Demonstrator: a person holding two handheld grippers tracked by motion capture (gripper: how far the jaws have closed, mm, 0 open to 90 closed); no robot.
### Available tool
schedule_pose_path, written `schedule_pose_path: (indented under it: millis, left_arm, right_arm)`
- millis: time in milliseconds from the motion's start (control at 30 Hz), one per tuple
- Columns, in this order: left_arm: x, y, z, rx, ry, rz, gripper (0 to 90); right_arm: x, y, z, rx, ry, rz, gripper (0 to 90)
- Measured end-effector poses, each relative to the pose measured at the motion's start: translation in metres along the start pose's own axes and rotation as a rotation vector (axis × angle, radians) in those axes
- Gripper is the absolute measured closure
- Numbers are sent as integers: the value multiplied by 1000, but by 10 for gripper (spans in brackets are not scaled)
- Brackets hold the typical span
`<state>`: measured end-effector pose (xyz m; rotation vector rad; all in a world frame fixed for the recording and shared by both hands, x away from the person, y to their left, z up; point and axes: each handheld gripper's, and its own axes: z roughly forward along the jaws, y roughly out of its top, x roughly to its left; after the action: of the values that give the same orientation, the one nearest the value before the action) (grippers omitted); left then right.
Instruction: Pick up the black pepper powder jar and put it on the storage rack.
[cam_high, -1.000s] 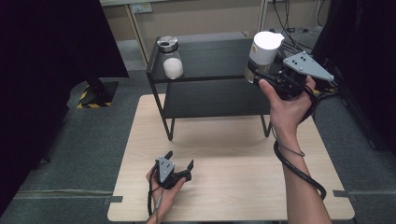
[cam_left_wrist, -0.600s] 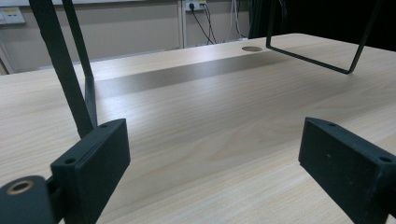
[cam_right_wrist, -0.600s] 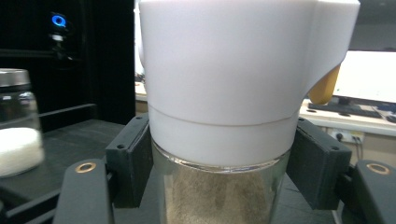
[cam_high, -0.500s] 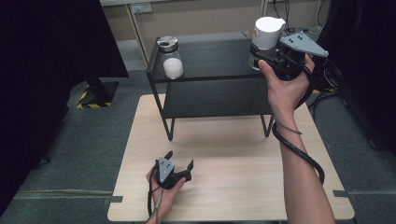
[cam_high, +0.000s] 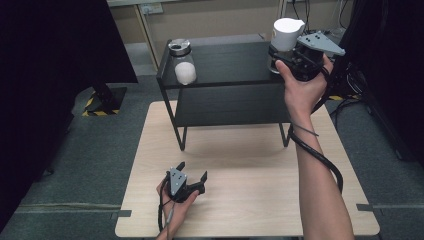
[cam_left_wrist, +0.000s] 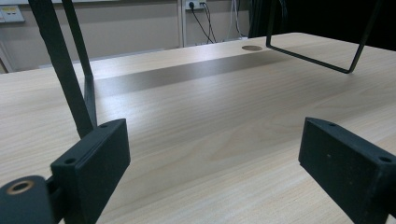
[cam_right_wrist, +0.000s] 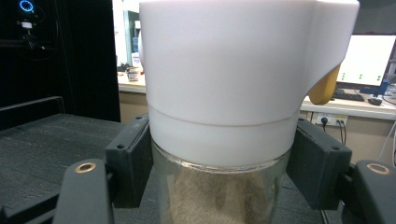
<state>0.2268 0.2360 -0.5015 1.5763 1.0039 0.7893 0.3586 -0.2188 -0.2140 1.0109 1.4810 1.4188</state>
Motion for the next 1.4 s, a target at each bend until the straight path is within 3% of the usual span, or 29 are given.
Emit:
schedule_pose_path:
  millis: [967, 1400]
  left_arm:
    - [-1, 0, 0, -3, -1, 2, 84]
    - [-2, 0, 0, -3, -1, 4, 85]
  right_arm:
    - [1, -5, 6, -14, -14, 22, 293]
    - [-3, -4, 0, -20, 9, 63, 86]
